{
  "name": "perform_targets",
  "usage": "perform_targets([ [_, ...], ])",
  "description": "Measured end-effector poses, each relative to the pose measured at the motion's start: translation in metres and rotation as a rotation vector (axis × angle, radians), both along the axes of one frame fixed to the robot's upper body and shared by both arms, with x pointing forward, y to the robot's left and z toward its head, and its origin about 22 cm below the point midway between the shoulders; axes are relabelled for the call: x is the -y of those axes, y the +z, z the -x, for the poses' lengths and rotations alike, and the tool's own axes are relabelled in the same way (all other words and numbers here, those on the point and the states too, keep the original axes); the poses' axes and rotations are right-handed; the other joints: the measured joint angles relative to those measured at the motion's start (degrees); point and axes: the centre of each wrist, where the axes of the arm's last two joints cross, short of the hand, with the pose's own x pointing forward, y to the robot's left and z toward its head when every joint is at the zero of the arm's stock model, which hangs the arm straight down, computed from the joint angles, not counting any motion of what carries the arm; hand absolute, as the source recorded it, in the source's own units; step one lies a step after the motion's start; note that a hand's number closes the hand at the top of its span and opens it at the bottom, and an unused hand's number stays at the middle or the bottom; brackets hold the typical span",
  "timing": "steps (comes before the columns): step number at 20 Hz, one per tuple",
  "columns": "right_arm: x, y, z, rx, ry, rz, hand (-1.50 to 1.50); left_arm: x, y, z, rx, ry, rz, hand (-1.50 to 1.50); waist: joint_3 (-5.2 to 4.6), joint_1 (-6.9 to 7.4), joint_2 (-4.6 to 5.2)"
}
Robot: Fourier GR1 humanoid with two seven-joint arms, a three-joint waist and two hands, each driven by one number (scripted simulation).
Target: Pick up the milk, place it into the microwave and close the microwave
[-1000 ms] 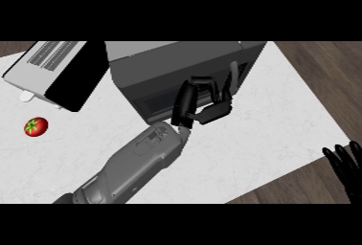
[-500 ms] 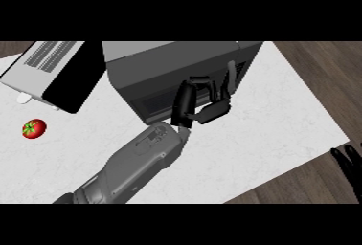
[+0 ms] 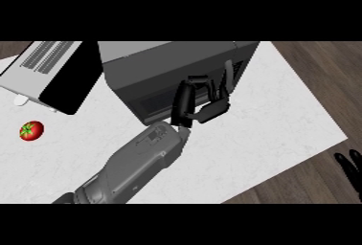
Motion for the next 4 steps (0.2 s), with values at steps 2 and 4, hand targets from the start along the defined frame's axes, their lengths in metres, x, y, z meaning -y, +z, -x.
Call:
perform_targets([
  [2, 0.0011, 0.0016, 0.0014, -0.003, 0.004, -0.002, -1.5, 0.0004, -0.0004, -0.0004, 0.003, 0.004, 0.0, 1.5, 0.0, -0.23, 0.01],
  [4, 0.0019, 0.0039, 0.0022, -0.003, 0.011, -0.002, -1.5, 0.0006, -0.0005, -0.0008, 0.003, 0.004, 0.002, 1.5, -0.01, -0.33, 0.03],
])
